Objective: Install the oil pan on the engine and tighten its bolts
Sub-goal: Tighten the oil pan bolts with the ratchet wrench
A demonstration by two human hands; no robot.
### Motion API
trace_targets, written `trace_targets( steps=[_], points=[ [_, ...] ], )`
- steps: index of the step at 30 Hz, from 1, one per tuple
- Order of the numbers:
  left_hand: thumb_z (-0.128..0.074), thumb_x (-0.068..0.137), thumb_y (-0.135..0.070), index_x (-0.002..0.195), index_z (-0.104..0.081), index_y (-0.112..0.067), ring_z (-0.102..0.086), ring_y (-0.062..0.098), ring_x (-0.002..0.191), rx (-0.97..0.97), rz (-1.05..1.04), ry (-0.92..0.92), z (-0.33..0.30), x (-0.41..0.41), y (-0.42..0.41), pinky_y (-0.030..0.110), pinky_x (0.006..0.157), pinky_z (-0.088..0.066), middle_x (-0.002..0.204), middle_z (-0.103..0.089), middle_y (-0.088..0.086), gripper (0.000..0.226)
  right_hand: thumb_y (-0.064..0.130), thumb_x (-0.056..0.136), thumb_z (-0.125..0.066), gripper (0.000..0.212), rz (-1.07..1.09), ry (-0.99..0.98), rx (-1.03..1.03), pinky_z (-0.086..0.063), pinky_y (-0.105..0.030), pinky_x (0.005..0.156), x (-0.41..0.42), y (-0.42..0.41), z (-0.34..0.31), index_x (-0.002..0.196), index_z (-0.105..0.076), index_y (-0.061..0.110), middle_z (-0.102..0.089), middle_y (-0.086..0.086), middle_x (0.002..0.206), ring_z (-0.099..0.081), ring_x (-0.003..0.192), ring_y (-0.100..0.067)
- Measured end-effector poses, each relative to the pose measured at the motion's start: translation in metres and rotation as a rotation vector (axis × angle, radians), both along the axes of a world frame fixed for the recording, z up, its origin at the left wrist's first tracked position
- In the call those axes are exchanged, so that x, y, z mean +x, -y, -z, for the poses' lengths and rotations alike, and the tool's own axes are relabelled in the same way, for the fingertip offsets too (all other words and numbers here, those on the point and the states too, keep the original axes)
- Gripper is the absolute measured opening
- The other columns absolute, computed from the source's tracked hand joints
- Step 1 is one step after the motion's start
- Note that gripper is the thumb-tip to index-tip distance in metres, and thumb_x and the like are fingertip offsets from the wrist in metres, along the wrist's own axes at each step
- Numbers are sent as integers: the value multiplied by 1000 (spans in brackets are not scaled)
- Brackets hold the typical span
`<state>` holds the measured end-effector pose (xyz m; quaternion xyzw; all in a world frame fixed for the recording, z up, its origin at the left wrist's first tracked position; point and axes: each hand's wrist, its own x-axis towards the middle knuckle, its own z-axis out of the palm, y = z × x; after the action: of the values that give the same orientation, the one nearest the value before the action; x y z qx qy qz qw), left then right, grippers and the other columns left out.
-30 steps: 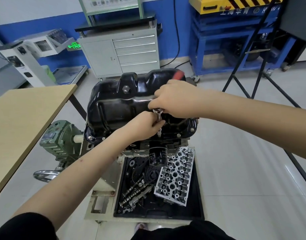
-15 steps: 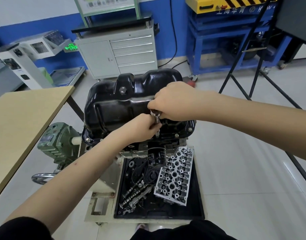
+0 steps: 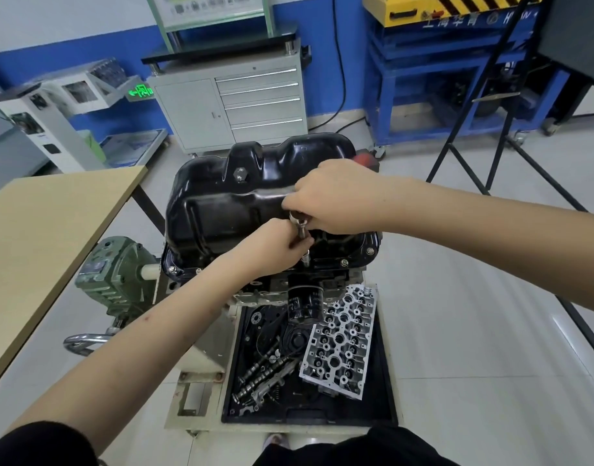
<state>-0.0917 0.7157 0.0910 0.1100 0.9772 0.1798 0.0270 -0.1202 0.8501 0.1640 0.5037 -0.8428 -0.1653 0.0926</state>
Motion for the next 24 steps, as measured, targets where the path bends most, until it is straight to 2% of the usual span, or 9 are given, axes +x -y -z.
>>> trace_targets(
  steps=[2, 5, 10, 12, 14, 16, 19, 22, 24],
  points=[
    [-47, 94, -24, 83, -57, -4, -48, 19, 65, 24, -37, -15, 3, 1, -1, 24, 59, -33, 68, -52, 5, 24, 44, 89, -49, 33, 110, 16, -50, -31, -27, 48, 1, 0, 0, 96, -58, 14, -54, -3, 80, -48, 66, -23],
    [-44, 94, -18, 75, -50, -2, -47, 21, 61, 31, -10, -27, 3, 2, -2, 25, 55, -30, 65, -55, 10, 25, 49, 89, -46, 38, 184, 26, -75, -19, -24, 44, 3, 0, 1, 86, -59, 14, -52, -3, 72, -37, 55, -18],
    [-46, 94, -20, 80, -55, 3, -44, 21, 64, -38, 40, 53, -4, -1, -1, 23, 55, -26, 64, -50, 5, 28, 21, 89, -49, 18, -10, 14, -19, -39, -31, 69, -5, -4, 1, 105, -55, 24, -58, 1, 97, -56, 91, -23],
    [-46, 94, -21, 78, -55, 0, -45, 22, 65, -40, 34, 62, -3, -1, -1, 23, 56, -29, 64, -51, 5, 29, 31, 88, -52, 15, 6, -7, -40, -41, -29, 60, -4, -4, -2, 98, -58, 22, -61, -3, 93, -54, 76, -24],
    [-47, 94, -23, 68, -49, -10, -45, 20, 60, 3, 20, 49, -1, 1, -2, 23, 53, -28, 57, -47, -2, 29, 49, 87, -50, 31, 92, -6, -48, -25, -24, 44, -1, -5, -2, 81, -58, 20, -59, -3, 79, -42, 55, -19],
    [-47, 94, -22, 64, -47, -13, -47, 23, 58, 22, 7, 13, 0, 3, -3, 26, 53, -31, 57, -49, 3, 31, 57, 86, -46, 42, 169, 40, -51, -19, -24, 43, 4, -4, -1, 68, -51, 19, -45, 1, 63, -32, 47, -13],
    [-47, 92, -14, 58, -35, -11, -50, 36, 63, 19, 22, -39, 0, 3, -6, 28, 52, -26, 59, -52, 18, 36, 41, 90, -47, 27, 115, 54, -43, -26, -25, 46, 5, -2, 2, 92, -59, 17, -49, 0, 72, -45, 59, -19],
    [-49, 92, -14, 66, -43, -11, -47, 27, 68, 5, 29, 21, -1, 0, -2, 24, 57, -27, 62, -51, 8, 27, 16, 89, -48, 18, -1, 15, 38, -40, -33, 71, 5, 3, -1, 107, -53, 17, -57, -4, 103, -56, 92, -25],
    [-48, 93, -16, 71, -49, -8, -50, 24, 70, 34, 30, 70, -2, -1, 2, 24, 63, -35, 64, -52, 2, 23, 11, 88, -48, 19, -31, -26, 68, -43, -34, 72, 6, 6, -2, 106, -54, 14, -58, -5, 103, -57, 91, -27]
  ],
)
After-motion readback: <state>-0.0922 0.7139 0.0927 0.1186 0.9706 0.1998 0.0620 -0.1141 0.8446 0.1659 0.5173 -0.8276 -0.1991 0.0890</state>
